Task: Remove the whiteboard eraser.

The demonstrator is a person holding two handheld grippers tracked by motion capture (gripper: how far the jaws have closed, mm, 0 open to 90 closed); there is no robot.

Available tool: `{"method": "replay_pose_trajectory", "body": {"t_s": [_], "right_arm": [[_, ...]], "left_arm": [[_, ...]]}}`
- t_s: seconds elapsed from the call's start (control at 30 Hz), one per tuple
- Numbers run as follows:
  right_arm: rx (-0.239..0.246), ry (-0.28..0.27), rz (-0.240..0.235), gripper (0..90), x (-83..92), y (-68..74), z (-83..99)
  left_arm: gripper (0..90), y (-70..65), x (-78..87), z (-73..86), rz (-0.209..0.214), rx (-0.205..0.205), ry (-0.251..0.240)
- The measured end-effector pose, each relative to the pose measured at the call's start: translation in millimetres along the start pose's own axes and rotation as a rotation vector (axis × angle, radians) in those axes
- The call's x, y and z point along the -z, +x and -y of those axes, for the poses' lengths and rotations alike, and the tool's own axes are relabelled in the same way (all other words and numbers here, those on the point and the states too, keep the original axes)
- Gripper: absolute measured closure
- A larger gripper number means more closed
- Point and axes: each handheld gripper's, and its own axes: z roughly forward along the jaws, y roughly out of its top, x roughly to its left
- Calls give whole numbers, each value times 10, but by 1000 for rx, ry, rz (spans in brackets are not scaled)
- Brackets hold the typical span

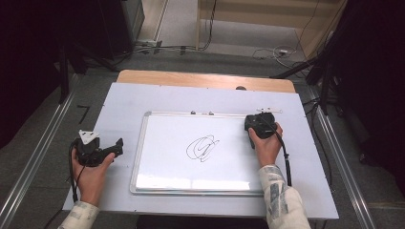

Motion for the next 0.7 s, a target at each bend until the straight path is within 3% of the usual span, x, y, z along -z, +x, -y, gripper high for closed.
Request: {"method": "replay_pose_trajectory", "body": {"t_s": [0.17,0.37,0.7], "right_arm": [[-6,-36,-13,385,127,-12,-33],[39,-51,-55,385,393,-8,-42],[97,-62,-120,385,607,91,92]], "left_arm": [[69,5,-4,0,-2,3,2],[69,0,3,6,-4,-1,0],[69,0,22,13,-11,-2,1]]}}
